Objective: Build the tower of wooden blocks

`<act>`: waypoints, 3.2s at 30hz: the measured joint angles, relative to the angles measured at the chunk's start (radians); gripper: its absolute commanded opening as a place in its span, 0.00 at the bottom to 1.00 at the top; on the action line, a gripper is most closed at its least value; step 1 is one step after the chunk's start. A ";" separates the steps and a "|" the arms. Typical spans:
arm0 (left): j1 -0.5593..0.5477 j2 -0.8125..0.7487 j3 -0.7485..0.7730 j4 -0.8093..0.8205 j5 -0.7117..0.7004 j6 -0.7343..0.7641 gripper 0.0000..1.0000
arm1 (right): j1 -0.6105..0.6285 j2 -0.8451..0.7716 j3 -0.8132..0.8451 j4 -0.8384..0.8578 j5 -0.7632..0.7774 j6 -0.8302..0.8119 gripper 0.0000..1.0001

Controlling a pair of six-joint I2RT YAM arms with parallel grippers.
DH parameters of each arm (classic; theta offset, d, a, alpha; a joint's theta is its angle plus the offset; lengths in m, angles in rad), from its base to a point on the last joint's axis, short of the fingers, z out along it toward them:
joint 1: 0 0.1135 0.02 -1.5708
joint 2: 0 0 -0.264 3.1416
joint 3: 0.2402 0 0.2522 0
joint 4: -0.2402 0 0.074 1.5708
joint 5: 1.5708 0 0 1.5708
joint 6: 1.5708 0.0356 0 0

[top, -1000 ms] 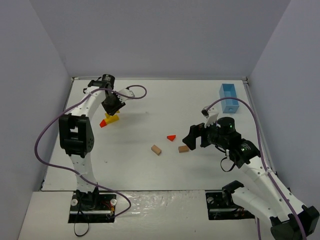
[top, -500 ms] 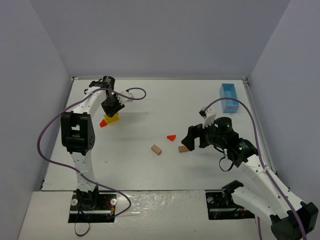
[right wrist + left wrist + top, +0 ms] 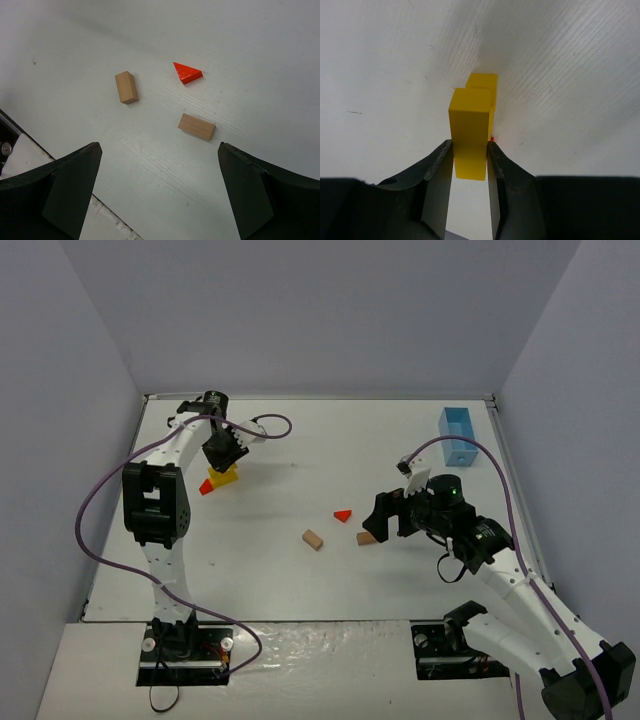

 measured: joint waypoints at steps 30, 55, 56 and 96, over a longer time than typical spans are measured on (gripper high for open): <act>0.019 0.017 0.001 0.000 0.023 0.016 0.01 | 0.005 0.013 0.000 0.000 0.000 0.000 1.00; 0.025 0.017 0.000 0.000 0.036 0.022 0.01 | 0.006 0.013 0.000 0.000 0.000 0.000 1.00; 0.025 0.017 0.000 0.000 0.036 0.022 0.01 | 0.006 0.013 0.000 0.000 0.000 0.000 1.00; 0.025 0.032 -0.003 0.000 0.021 0.001 0.09 | 0.007 0.014 0.000 0.000 0.000 0.000 1.00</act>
